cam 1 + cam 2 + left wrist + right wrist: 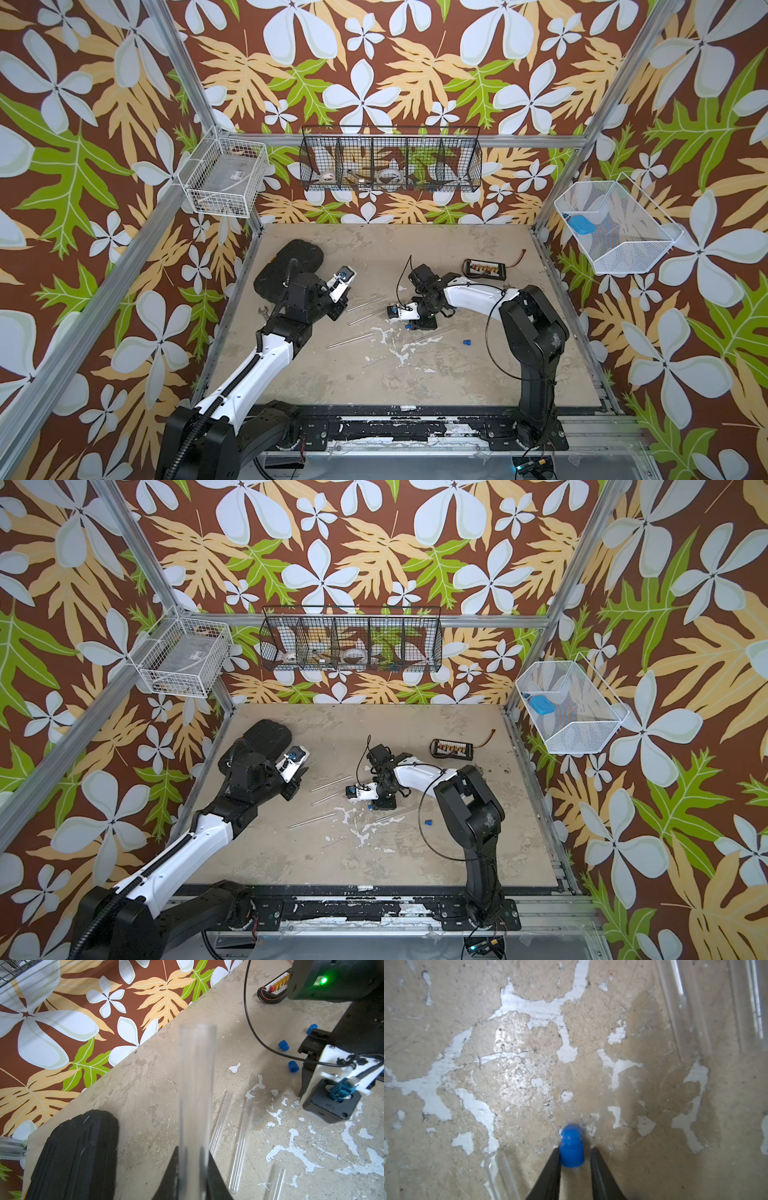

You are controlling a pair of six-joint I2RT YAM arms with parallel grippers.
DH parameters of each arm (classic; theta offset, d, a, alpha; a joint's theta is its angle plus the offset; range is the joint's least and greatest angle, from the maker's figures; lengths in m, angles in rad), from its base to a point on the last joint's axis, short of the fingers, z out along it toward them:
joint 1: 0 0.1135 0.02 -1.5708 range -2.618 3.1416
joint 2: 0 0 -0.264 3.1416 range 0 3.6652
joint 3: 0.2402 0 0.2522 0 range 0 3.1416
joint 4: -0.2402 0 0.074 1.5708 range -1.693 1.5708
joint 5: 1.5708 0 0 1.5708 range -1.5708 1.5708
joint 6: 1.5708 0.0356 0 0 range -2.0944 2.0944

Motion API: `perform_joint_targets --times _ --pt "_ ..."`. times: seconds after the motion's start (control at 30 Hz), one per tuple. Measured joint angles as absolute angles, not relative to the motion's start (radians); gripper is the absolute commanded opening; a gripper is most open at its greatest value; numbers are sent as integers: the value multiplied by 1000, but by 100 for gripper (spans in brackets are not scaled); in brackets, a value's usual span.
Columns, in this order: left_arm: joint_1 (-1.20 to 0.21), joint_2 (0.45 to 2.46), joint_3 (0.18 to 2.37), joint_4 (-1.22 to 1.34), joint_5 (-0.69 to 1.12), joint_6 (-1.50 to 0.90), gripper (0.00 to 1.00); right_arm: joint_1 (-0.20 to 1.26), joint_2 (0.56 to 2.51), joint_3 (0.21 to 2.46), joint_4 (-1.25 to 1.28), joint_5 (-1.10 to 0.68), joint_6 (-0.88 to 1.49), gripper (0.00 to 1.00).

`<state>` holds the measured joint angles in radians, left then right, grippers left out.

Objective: Insert stoppers into test tubes
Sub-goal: Pick up the stopper from the center of the board.

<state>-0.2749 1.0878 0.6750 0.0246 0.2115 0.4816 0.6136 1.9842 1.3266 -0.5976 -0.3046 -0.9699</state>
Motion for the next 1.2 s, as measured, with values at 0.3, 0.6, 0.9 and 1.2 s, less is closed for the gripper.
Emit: perform_joint_targets --times 0.3,0.6,0.9,1.2 --pt "-275 1088 675 25 212 482 0 614 1986 1329 -606 -314 -972 26" --pt "-275 1088 675 25 212 482 0 614 1992 1330 -608 -325 -972 23" --pt "-275 1089 674 25 212 482 0 613 1996 1331 -606 -338 -972 20" --pt "-275 1091 663 27 220 501 0 609 1976 1316 -599 -345 -971 18"
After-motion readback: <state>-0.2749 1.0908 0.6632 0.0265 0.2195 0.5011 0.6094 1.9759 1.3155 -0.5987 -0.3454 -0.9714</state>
